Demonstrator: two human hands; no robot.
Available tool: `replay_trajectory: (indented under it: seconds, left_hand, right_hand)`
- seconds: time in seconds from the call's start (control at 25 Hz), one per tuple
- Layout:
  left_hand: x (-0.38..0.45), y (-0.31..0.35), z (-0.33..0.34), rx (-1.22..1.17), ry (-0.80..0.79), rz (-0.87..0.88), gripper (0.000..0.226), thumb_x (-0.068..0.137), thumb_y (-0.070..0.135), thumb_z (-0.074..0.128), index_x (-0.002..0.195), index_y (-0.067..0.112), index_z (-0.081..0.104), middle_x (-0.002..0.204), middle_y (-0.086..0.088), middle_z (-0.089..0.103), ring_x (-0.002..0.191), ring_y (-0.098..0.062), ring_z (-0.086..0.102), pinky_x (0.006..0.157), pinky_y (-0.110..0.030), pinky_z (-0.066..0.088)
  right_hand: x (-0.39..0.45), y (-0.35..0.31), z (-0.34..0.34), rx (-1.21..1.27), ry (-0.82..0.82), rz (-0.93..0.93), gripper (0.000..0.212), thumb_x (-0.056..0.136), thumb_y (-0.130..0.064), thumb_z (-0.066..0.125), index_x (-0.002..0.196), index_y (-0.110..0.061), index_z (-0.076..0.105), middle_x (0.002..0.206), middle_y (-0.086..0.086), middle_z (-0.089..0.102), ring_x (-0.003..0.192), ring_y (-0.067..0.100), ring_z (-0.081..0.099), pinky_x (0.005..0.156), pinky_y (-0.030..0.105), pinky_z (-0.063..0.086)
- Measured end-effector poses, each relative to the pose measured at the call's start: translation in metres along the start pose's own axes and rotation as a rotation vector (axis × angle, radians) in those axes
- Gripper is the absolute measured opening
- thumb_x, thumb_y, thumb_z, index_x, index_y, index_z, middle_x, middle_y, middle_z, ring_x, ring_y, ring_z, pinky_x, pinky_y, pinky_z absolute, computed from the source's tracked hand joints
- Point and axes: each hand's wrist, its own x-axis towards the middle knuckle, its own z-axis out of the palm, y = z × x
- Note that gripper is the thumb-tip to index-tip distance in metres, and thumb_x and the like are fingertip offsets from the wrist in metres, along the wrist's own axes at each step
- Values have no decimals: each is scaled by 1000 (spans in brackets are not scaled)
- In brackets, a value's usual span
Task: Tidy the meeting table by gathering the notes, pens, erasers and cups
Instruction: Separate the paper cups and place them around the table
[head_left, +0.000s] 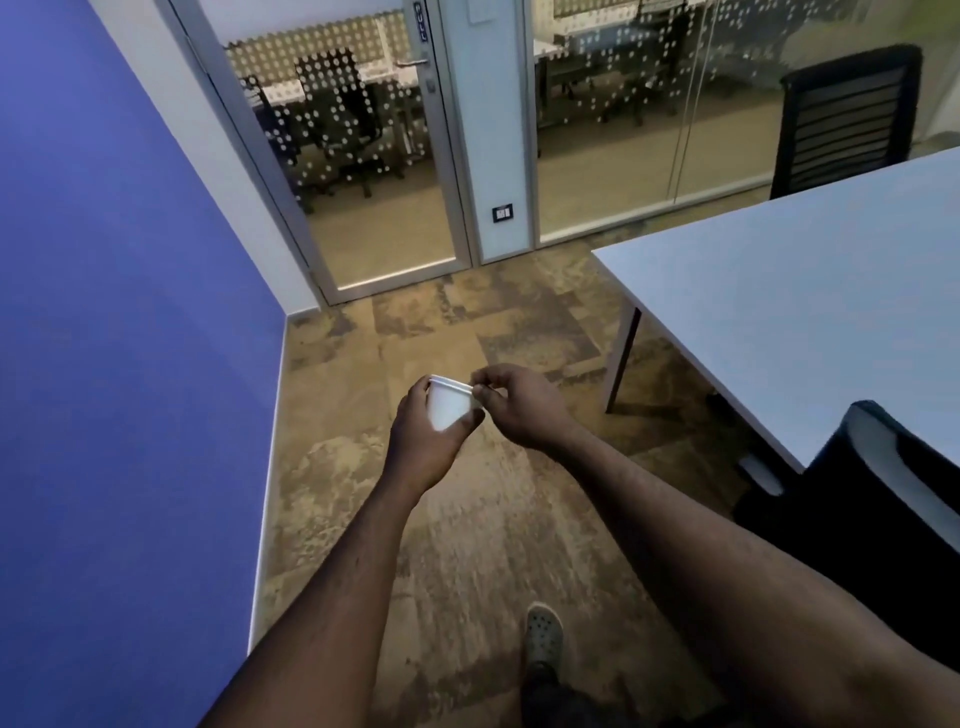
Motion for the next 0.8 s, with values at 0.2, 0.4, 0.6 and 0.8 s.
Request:
replay_trajectory:
  seconds: [0.2, 0.4, 0.6, 0.8]
  left_hand:
    - [142, 4, 6, 61, -47, -10, 87, 76, 48, 77, 146, 25, 32, 144, -1, 44, 122, -23, 50, 95, -42, 50]
    - [260, 27, 27, 109, -106, 67, 85, 78, 44, 76, 147, 23, 32, 144, -2, 41, 120, -21, 48, 87, -30, 44]
    - [371, 48, 80, 111, -237, 180, 84, 78, 41, 77, 147, 22, 33, 142, -3, 42, 119, -19, 48, 86, -26, 39]
    - [492, 76, 145, 163, -453, 336, 86, 76, 44, 78, 146, 22, 33, 138, -3, 44, 117, -20, 48, 87, -30, 42]
  right_hand:
    - [139, 27, 5, 41, 15, 26, 23, 96, -22, 54, 112, -12, 68, 120, 6, 66, 111, 22, 59, 88, 30, 44]
    - [246, 51, -14, 11, 81, 71, 20, 95, -21, 54, 105, -12, 69, 105, 4, 70, 93, 18, 61, 69, 23, 33]
    - [332, 98, -42, -53, 235, 166, 22, 96, -21, 50, 100, -8, 67, 96, 8, 70, 87, 24, 63, 71, 35, 49]
    - [420, 156, -81, -81, 455, 382, 25, 99, -27, 46, 103, -11, 65, 99, 8, 69, 85, 19, 62, 78, 41, 54]
